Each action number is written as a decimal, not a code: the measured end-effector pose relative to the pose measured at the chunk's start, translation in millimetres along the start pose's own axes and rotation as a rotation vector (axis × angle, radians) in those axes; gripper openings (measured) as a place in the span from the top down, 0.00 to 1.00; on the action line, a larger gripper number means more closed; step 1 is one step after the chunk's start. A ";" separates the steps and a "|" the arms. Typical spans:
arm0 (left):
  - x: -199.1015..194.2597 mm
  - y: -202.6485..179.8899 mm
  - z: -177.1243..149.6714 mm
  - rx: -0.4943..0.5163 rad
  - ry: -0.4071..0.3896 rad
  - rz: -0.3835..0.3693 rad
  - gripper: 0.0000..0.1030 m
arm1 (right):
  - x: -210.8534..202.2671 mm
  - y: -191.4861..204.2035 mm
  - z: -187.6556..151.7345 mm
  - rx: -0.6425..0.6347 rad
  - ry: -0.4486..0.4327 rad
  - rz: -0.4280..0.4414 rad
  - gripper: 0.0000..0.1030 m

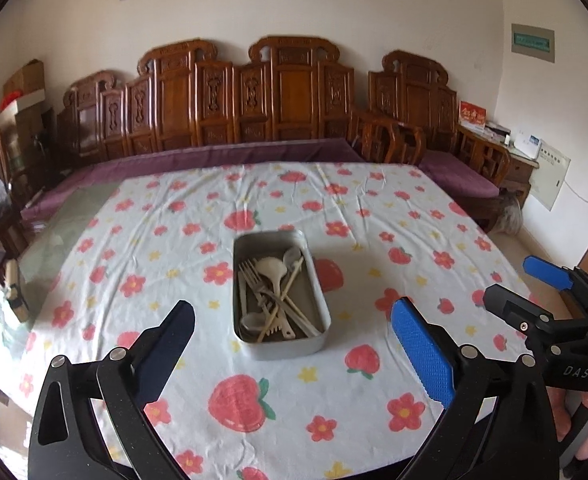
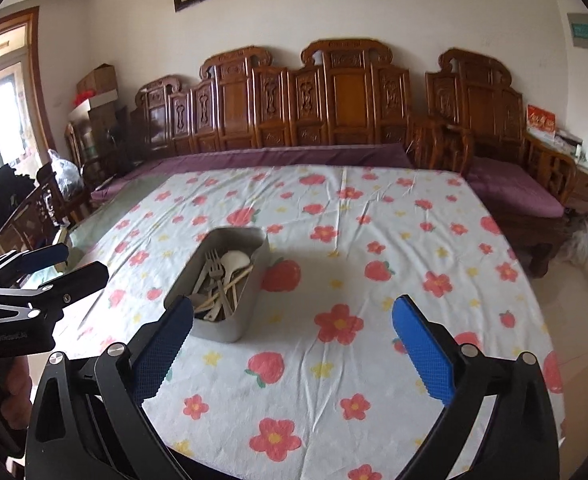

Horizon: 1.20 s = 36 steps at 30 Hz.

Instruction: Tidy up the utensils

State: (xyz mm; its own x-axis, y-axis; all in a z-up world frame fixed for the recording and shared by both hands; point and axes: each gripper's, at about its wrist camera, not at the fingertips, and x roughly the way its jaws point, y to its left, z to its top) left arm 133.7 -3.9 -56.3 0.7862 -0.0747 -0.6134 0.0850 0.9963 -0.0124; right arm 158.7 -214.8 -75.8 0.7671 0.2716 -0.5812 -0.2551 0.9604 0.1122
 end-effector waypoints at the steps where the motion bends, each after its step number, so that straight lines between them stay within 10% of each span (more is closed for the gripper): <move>1: -7.1 -0.3 3.1 0.000 -0.015 -0.004 0.08 | -5.3 1.7 2.5 -0.001 -0.013 -0.004 0.03; 17: -81.7 5.7 29.4 -0.038 -0.153 0.028 0.08 | -96.3 20.1 34.7 -0.023 -0.215 -0.032 0.03; 36: -92.0 5.4 31.2 -0.042 -0.168 0.044 0.08 | -108.1 20.4 33.2 -0.014 -0.230 -0.032 0.03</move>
State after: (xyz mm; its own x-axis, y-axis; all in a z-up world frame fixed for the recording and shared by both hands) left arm 80.9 7.0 24.8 0.8803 -0.0337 -0.4732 0.0256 0.9994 -0.0236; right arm 90.1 -222.5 16.1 0.8884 0.2500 -0.3850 -0.2356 0.9681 0.0851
